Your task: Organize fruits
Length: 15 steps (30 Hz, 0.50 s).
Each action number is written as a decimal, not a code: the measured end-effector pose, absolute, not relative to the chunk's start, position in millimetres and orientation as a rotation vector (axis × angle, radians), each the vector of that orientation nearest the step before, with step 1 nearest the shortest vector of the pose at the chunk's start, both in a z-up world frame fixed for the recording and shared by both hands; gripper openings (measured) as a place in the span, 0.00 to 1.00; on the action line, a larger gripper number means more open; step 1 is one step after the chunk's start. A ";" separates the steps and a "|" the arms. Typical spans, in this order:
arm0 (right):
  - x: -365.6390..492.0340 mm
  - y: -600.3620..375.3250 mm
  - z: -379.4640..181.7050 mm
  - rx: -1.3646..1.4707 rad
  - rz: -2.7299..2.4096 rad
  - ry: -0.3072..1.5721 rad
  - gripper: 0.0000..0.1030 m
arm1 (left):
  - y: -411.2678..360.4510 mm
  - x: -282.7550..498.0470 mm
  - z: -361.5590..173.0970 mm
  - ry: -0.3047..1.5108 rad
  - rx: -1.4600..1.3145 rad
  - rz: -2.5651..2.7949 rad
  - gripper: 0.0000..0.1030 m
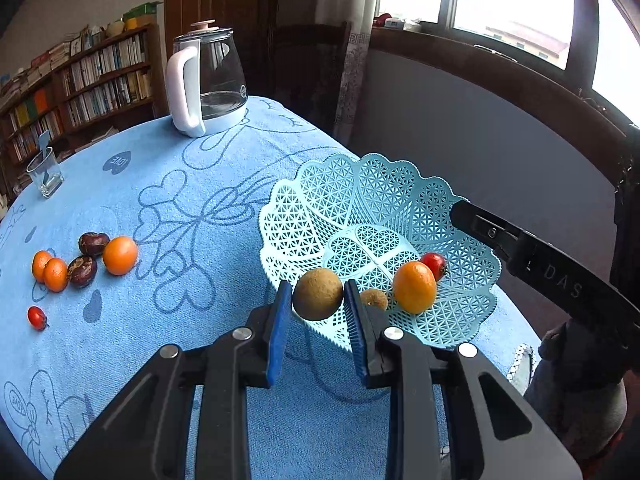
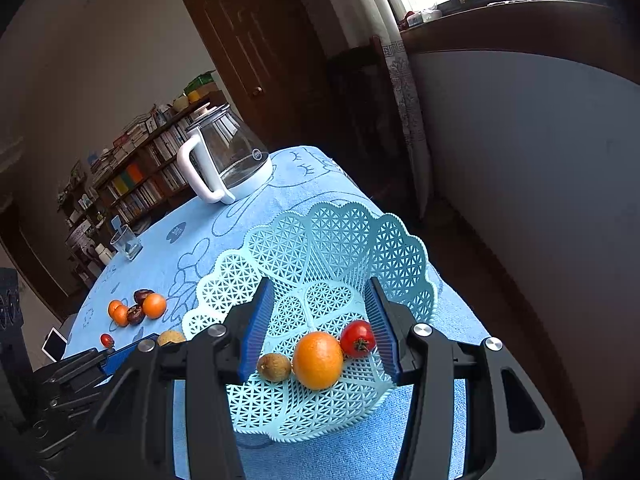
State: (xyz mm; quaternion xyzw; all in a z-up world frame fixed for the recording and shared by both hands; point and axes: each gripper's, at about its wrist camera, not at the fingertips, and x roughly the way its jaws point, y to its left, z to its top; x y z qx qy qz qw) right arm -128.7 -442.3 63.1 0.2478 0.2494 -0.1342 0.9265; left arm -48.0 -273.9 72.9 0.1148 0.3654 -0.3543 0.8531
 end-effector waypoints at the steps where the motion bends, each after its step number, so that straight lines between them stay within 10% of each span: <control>1: -128.4 -442.8 62.4 0.509 -0.275 0.513 0.47 | -276.9 -47.5 72.5 0.769 0.243 -0.749 0.26; 7: -126.2 -444.6 57.6 0.518 -0.278 0.522 0.47 | -290.2 -46.3 71.3 0.761 0.243 -0.766 0.28; 9: -125.6 -445.1 56.6 0.521 -0.279 0.524 0.47 | -290.7 -46.0 71.4 0.760 0.235 -0.769 0.40; 11: -125.1 -445.1 55.7 0.523 -0.279 0.525 0.47 | -287.6 -45.7 72.5 0.742 0.214 -0.755 0.78; 15: -123.5 -445.6 54.1 0.526 -0.279 0.529 0.47 | -280.9 -40.9 73.5 0.738 0.187 -0.736 0.82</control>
